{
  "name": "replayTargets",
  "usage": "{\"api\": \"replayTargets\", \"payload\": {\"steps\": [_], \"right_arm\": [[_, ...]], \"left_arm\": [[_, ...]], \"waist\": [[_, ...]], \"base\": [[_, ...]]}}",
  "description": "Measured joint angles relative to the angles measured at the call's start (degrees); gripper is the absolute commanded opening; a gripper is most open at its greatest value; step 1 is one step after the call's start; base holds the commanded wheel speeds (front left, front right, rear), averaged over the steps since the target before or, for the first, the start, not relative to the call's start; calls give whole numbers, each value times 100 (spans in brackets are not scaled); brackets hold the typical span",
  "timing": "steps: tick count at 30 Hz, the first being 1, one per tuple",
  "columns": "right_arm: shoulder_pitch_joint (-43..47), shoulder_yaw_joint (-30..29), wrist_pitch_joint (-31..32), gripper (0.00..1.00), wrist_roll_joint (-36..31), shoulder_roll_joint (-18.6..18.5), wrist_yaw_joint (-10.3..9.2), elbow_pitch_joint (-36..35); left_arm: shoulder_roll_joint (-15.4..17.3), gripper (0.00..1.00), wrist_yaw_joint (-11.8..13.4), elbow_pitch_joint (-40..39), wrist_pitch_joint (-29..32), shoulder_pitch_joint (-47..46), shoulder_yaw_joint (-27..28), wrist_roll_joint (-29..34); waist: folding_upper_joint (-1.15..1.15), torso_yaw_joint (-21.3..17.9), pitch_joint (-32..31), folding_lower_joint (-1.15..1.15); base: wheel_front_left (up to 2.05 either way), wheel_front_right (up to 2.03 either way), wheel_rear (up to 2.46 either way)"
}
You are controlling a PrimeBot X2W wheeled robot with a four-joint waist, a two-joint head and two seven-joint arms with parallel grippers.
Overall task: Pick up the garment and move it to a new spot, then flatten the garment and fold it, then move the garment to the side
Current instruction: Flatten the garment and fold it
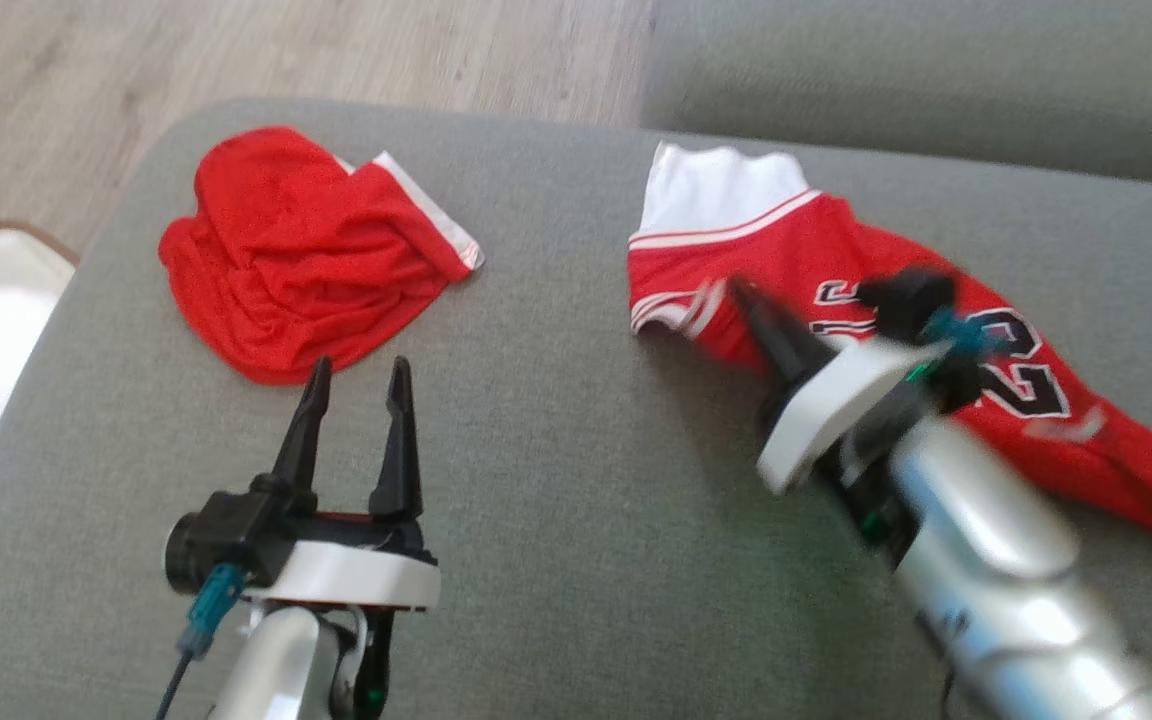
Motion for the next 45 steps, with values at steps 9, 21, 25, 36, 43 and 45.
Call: {"api": "replayTargets", "payload": {"steps": [9,21,25,36,43,45], "right_arm": [[1056,241,51,0,-668,572,0,-408],[1417,531,-104,100,-579,633,0,-675],[1335,-376,-497,100,-953,587,0,-724],[1873,-2778,-1063,100,-1907,307,0,-1251],[2479,-3148,-1061,100,-2106,582,0,-1596],[2476,-3158,-1053,100,-2146,595,0,-1686]], "left_arm": [[3,100,-25,-2,0,257,289,60],[8,100,-73,-1,0,340,356,101],[8,100,-67,-33,0,341,383,102],[8,100,-75,-166,0,470,382,101],[8,100,-120,-208,0,548,336,101],[8,100,-120,-214,0,548,330,101]], "waist": [[0,35,-354,1],[0,105,-385,2],[0,-25,-407,2],[0,-413,-471,2],[0,-595,-386,2],[0,-622,-366,2]], "base": [[0,0,0],[0,0,0],[0,0,0],[0,0,0],[0,0,0],[0,0,0]]}}
